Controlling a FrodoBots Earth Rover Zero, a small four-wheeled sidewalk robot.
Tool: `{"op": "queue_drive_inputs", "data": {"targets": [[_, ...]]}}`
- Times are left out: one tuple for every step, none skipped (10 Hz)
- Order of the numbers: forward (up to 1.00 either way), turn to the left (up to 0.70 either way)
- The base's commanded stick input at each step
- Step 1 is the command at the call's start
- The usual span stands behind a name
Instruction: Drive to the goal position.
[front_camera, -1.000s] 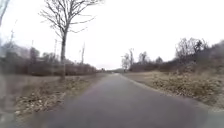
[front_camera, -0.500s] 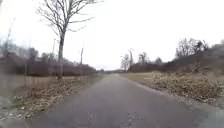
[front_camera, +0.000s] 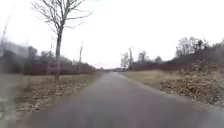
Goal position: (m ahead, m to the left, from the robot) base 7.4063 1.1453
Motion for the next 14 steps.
{"op": "queue_drive_inputs", "data": {"targets": [[1.00, 0.00], [1.00, 0.00], [1.00, 0.00], [1.00, 0.00], [1.00, 0.11], [1.00, 0.27], [1.00, 0.40], [1.00, 0.25], [1.00, 0.00], [1.00, 0.00], [1.00, 0.00], [1.00, 0.00], [1.00, 0.00], [1.00, 0.00]]}}
